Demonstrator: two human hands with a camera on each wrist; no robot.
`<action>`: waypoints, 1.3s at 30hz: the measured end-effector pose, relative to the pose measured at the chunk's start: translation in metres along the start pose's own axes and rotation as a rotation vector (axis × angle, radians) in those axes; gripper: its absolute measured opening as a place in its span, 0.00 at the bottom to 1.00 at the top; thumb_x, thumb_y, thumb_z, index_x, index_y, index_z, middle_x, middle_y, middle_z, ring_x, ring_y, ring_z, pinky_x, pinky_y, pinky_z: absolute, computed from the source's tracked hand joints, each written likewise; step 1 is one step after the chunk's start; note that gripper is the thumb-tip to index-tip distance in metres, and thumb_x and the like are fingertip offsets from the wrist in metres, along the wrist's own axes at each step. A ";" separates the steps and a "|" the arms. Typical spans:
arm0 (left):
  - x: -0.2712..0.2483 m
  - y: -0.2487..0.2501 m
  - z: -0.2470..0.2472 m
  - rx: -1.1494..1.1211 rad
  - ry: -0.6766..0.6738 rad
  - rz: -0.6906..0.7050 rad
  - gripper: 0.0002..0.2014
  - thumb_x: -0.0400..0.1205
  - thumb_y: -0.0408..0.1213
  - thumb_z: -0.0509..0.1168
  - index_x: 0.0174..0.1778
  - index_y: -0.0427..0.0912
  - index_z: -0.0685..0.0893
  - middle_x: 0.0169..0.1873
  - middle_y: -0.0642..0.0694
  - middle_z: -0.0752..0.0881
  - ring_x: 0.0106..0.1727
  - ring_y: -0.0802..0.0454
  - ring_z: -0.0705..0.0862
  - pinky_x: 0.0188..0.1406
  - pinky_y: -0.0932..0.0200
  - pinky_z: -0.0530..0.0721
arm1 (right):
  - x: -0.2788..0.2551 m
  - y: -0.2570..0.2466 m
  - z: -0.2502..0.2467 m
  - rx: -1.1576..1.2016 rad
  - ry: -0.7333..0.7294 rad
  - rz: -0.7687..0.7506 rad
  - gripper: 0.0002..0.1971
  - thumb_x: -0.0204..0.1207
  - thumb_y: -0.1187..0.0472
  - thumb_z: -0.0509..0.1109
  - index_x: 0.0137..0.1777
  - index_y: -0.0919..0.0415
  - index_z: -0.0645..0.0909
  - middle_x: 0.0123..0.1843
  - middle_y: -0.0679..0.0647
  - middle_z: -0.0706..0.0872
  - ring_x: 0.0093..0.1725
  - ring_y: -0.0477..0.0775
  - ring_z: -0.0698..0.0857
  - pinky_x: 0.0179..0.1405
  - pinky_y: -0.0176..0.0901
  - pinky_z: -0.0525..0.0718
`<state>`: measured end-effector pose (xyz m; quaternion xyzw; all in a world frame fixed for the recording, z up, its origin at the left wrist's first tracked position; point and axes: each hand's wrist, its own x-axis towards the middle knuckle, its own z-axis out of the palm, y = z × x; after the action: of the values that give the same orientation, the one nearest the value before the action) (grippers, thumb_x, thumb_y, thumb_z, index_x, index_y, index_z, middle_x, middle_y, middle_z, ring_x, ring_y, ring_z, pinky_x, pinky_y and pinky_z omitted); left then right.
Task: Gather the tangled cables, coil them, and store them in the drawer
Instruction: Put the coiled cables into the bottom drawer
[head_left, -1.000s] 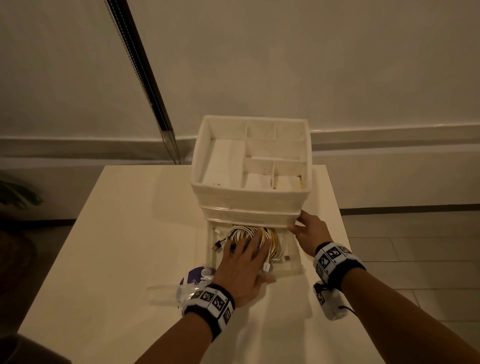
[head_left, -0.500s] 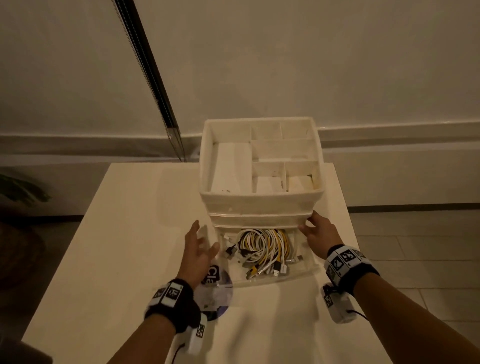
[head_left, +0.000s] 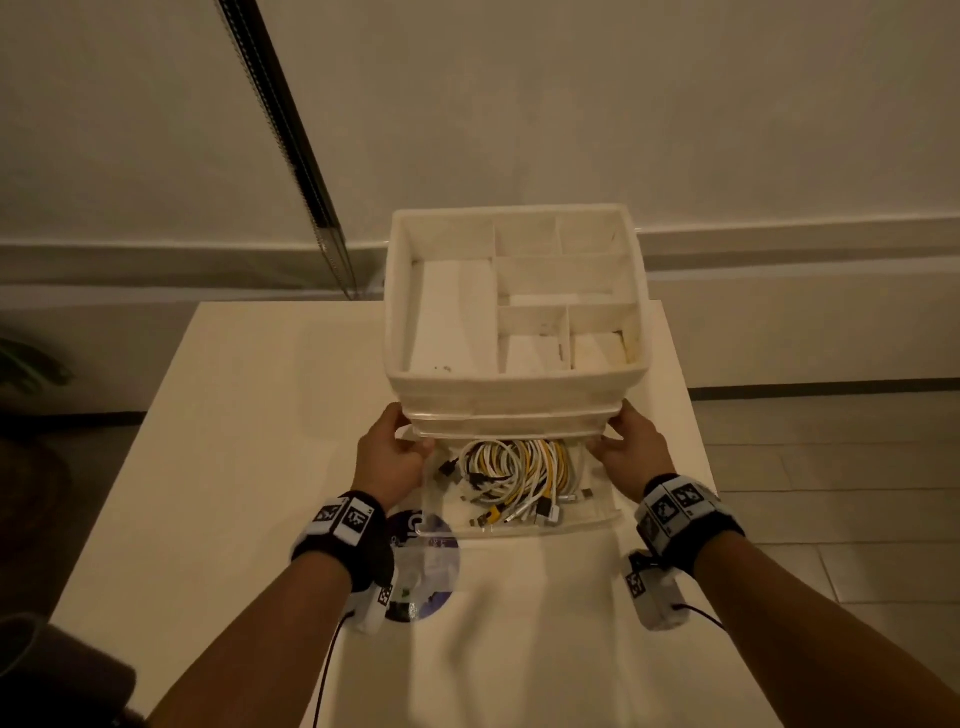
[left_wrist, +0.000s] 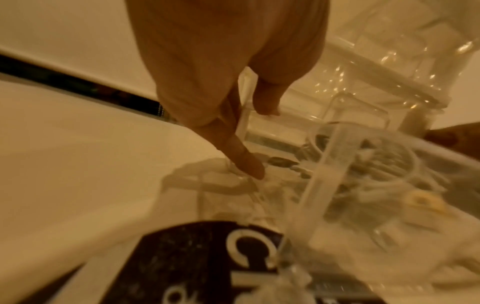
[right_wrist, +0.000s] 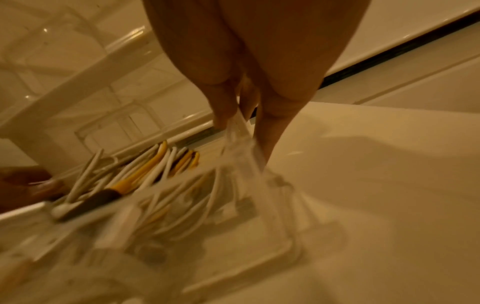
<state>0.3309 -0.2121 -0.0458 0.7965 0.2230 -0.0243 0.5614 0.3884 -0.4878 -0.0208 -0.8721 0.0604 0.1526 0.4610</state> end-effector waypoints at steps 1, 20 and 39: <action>0.000 0.000 0.002 0.039 0.048 0.038 0.21 0.78 0.28 0.70 0.65 0.51 0.80 0.56 0.56 0.86 0.48 0.52 0.88 0.53 0.47 0.89 | 0.001 0.002 0.002 0.004 0.035 0.007 0.24 0.77 0.67 0.70 0.71 0.50 0.74 0.66 0.50 0.85 0.57 0.52 0.86 0.57 0.38 0.72; -0.003 -0.025 0.004 -0.101 -0.134 0.030 0.23 0.88 0.38 0.60 0.78 0.60 0.70 0.61 0.54 0.88 0.63 0.54 0.85 0.65 0.50 0.81 | -0.068 -0.004 0.084 -0.816 -0.218 -0.671 0.32 0.84 0.48 0.51 0.82 0.67 0.58 0.85 0.61 0.58 0.84 0.62 0.57 0.82 0.61 0.60; -0.016 -0.001 -0.015 -0.150 -0.324 0.001 0.34 0.83 0.36 0.63 0.81 0.67 0.61 0.68 0.60 0.78 0.65 0.62 0.78 0.52 0.61 0.81 | -0.073 0.004 0.032 -0.256 0.132 -0.593 0.29 0.76 0.59 0.70 0.77 0.61 0.69 0.75 0.60 0.76 0.76 0.52 0.72 0.75 0.56 0.74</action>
<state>0.3130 -0.2035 -0.0360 0.7383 0.1303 -0.1352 0.6478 0.3118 -0.4665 -0.0177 -0.9107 -0.1858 -0.0389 0.3669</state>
